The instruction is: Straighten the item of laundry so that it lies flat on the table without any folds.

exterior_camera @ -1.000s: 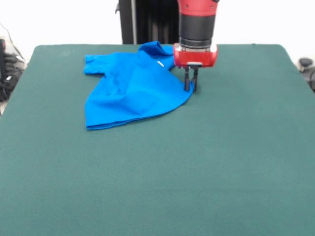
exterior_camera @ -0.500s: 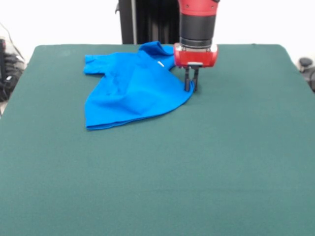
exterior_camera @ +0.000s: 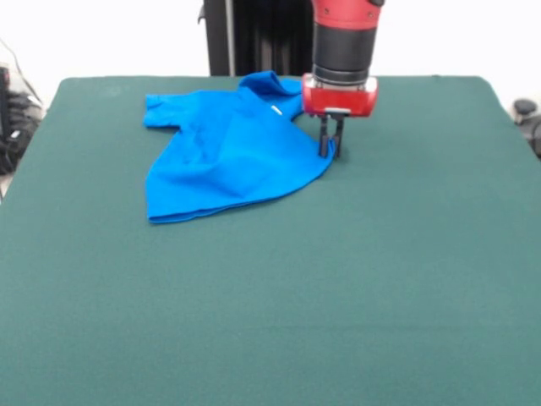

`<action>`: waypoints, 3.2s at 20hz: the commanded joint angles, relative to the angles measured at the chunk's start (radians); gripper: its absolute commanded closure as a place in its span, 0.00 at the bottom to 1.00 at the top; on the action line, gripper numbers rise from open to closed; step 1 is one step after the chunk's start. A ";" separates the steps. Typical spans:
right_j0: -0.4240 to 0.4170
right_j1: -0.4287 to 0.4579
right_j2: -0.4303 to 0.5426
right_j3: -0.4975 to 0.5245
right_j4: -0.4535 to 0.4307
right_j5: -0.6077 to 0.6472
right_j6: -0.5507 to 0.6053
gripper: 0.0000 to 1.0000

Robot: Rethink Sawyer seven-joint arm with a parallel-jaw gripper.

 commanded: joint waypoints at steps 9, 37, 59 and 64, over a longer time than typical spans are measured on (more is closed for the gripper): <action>0.069 -0.050 0.014 -0.167 0.149 0.273 0.158 1.00; 0.072 -0.121 0.011 -0.257 0.131 0.523 0.159 1.00; 0.119 -0.081 -0.009 -0.336 0.151 0.573 0.193 1.00; 0.121 -0.079 -0.013 -0.342 0.154 0.578 0.193 1.00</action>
